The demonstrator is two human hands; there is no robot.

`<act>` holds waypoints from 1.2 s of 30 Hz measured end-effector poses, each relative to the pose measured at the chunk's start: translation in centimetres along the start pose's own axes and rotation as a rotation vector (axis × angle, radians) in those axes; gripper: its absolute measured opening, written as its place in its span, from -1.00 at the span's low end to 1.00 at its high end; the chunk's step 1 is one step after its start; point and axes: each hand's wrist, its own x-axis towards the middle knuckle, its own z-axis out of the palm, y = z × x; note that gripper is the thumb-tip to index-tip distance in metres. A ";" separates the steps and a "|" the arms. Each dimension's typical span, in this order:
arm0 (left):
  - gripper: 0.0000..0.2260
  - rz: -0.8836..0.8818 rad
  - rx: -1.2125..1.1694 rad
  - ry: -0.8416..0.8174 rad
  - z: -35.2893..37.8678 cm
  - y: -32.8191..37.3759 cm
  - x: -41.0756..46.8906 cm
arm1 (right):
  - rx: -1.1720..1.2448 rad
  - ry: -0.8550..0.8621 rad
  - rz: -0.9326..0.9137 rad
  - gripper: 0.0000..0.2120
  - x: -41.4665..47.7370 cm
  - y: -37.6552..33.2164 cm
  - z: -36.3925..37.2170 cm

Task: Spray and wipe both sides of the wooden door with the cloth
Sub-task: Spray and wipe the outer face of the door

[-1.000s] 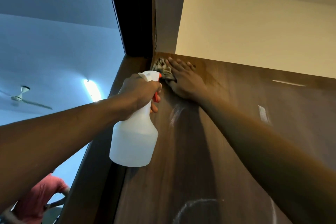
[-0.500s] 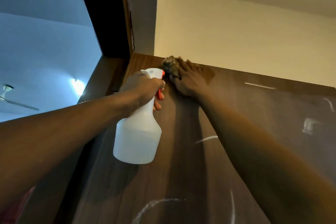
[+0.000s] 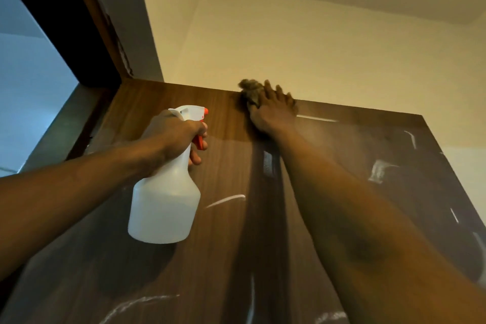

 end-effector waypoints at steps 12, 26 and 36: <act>-0.78 0.005 -0.046 -0.039 6.2 3.5 -0.1 | 0.022 0.063 0.012 -0.41 -3.7 10.5 -0.4; -0.76 0.002 -0.089 -0.154 12.6 5.6 0.7 | -0.010 0.072 -0.249 -0.42 -7.0 15.9 -0.4; -0.75 -0.030 -0.002 -0.109 17.6 8.8 0.1 | -0.017 0.057 -0.162 -0.42 -0.6 16.7 -1.3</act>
